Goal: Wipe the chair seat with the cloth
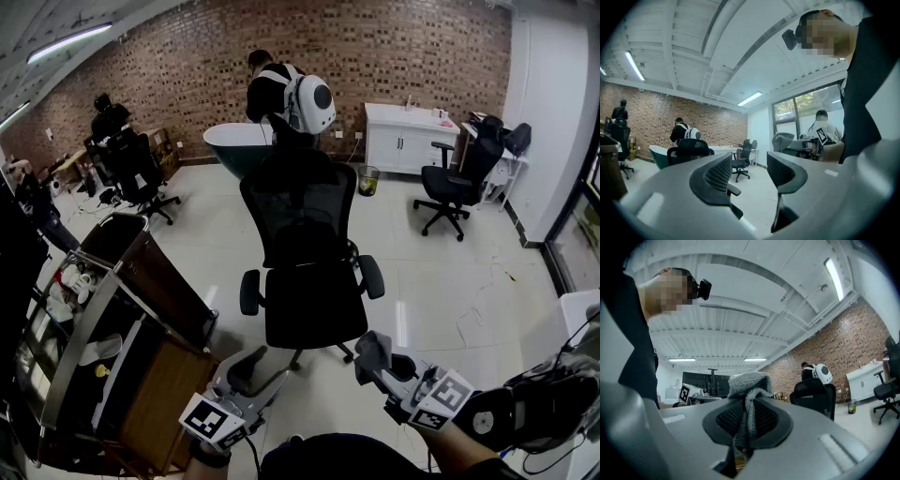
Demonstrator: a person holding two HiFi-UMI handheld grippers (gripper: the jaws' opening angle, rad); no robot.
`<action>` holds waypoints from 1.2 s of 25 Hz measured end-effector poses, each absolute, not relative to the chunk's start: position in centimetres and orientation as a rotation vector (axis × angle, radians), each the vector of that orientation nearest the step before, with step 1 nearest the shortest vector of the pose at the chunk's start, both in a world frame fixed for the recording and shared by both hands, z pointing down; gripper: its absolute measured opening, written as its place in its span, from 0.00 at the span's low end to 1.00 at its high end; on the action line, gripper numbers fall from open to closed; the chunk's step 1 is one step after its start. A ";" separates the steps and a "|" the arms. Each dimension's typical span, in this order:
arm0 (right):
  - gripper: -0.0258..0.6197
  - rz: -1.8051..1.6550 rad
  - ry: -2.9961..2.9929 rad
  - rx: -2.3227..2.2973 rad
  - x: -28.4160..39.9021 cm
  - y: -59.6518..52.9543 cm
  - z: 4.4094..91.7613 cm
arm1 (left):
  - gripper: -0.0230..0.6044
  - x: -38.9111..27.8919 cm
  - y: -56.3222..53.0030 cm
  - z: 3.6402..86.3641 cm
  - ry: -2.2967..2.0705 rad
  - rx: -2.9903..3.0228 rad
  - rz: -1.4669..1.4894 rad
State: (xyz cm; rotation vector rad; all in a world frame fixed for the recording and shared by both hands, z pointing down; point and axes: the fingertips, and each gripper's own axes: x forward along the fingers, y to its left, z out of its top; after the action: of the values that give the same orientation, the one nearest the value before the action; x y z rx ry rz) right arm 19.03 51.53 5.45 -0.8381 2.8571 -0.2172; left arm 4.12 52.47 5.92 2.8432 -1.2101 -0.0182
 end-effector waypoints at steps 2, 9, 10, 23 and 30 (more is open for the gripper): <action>0.09 -0.214 2.862 -0.828 19.6 51.0 5.7 | 0.44 5.1 52.1 6.5 -1.205 2.846 -0.016; 0.09 -0.257 2.906 -0.787 19.7 49.1 7.3 | 0.44 6.1 50.3 8.1 -1.204 2.803 0.014; 0.09 -0.262 2.916 -0.784 19.5 48.6 7.7 | 0.44 5.8 49.8 8.4 -1.209 2.792 0.012; 0.09 -0.316 2.936 -0.843 14.3 35.0 10.6 | 0.45 1.4 35.2 12.2 -1.107 2.772 -0.028; 0.09 -0.372 2.928 -0.928 9.6 23.2 11.7 | 0.46 -2.6 24.1 13.1 -0.945 2.798 -0.008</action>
State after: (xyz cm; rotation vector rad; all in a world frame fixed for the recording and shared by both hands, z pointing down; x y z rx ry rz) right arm 9.61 23.19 11.69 -0.9280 2.9282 -0.3721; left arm -2.61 24.06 13.06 2.7979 -0.9446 -0.0082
